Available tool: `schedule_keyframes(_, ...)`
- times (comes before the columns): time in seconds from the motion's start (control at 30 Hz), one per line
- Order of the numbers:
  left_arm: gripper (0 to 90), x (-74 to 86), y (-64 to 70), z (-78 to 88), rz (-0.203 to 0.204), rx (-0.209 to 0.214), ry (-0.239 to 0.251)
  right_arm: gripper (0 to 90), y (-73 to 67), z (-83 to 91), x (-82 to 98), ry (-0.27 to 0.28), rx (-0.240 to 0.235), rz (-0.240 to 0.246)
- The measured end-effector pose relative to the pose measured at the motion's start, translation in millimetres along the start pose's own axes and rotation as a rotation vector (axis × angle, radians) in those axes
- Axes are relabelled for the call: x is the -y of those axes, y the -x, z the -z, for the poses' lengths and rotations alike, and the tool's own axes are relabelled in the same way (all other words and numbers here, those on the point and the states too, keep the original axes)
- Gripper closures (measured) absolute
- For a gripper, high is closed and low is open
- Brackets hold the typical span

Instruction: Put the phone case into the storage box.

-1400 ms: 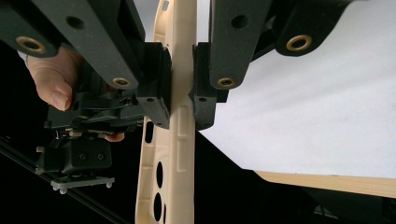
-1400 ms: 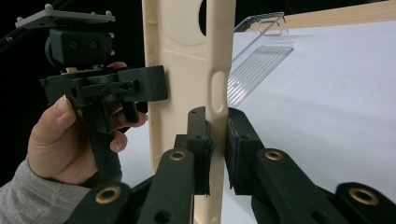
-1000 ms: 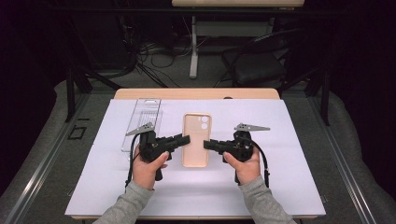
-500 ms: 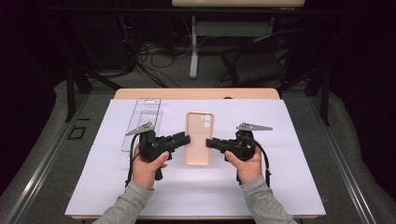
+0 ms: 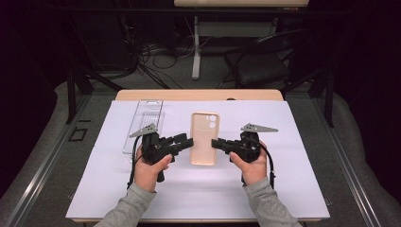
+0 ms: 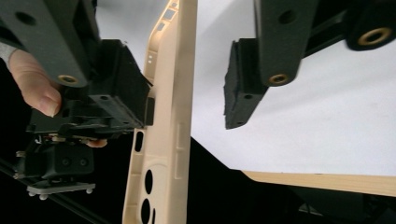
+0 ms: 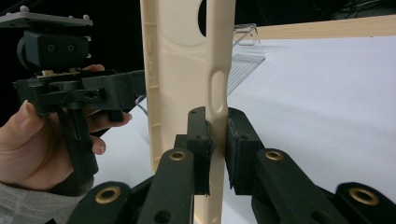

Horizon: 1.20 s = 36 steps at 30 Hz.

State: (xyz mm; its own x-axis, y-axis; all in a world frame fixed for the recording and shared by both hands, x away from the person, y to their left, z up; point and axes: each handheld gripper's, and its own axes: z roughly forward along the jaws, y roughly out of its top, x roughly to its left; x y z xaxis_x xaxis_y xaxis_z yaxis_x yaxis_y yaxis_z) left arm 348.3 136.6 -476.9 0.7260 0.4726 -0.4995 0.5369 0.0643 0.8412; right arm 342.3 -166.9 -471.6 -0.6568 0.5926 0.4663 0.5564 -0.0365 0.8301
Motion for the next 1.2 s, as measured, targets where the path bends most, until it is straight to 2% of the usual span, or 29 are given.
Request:
schedule_keyframes(0.27, 41.1, -0.7, -2.8, 0.3, -0.017, -0.037, -0.010, 81.4, 0.6, 0.6, -0.1, -0.002, 0.026, 0.019)
schedule_keyframes(0.57, 39.8, -1.5, -3.3, 0.7, -0.063, -0.082, -0.018, 81.3, 1.1, 1.0, 0.0, -0.003, 0.048, 0.035)
schedule_keyframes(0.8, 38.1, -2.6, -2.1, 1.7, -0.105, -0.128, -0.006, 81.4, 1.0, 1.3, 0.0, -0.001, 0.061, 0.042)
schedule_keyframes(1.07, 38.9, -3.6, -1.1, 1.7, -0.120, -0.137, -0.029, 81.4, 0.5, 1.0, 0.3, -0.001, 0.069, 0.052)
schedule_keyframes(1.2, 39.4, -3.7, -1.1, 1.8, -0.113, -0.137, -0.048, 81.3, 0.1, 1.0, 0.4, 0.001, 0.071, 0.053)
